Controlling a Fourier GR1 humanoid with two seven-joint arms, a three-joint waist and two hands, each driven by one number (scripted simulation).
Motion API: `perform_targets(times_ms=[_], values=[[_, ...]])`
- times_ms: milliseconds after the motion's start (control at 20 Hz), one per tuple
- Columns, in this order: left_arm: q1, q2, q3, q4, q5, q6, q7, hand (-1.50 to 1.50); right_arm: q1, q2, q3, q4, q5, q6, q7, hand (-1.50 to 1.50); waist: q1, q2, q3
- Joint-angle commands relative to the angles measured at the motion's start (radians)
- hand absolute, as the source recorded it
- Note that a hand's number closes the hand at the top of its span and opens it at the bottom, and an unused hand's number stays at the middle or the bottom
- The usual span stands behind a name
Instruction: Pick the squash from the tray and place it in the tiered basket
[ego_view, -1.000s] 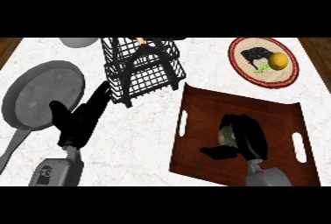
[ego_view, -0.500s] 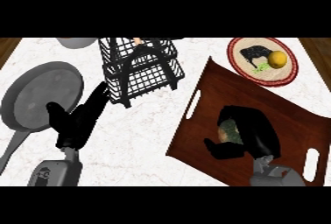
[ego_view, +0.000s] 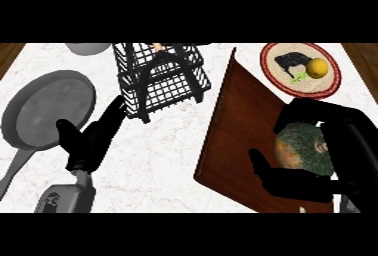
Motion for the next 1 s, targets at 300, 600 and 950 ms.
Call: perform_targets(times_ms=[300, 600, 950], values=[[-0.015, 0.030, 0.020, -0.018, 0.022, -0.037, 0.027, 0.00, -0.567, -0.023, -0.147, 0.122, -0.101, 0.120, 0.248, 1.50, 0.015, 0.003, -0.001], [-0.055, 0.011, 0.023, -0.034, 0.030, -0.018, 0.067, 0.00, -0.752, 0.005, -0.100, 0.289, -0.074, 0.134, 0.331, 1.50, 0.015, 0.001, -0.001], [-0.069, -0.014, -0.003, -0.039, 0.005, 0.004, 0.085, 0.00, -0.905, 0.014, -0.144, 0.680, -0.037, -0.111, 0.238, 1.50, 0.028, 0.006, 0.000]])
